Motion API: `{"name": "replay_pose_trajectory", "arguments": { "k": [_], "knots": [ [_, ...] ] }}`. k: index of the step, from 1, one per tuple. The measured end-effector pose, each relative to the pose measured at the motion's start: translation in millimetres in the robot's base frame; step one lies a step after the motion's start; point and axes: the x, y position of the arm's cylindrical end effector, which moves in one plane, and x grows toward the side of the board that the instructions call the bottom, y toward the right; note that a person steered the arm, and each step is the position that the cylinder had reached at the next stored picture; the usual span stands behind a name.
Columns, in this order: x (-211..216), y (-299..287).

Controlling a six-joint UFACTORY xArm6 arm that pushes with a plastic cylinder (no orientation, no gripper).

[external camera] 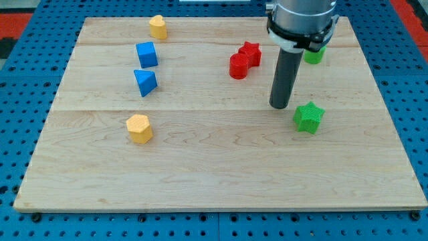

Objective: Move the green circle close to the green star

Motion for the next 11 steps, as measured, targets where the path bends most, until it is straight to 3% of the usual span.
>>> {"name": "replay_pose_trajectory", "arguments": {
  "k": [2,3,4,5,6,7,8,9,10,11],
  "knots": [
    [84,59],
    [69,91],
    [8,166],
    [-64,184],
    [-122,168],
    [-137,127],
    [-91,67],
    [-97,83],
    [-133,85],
    [-146,19]
  ]
}}
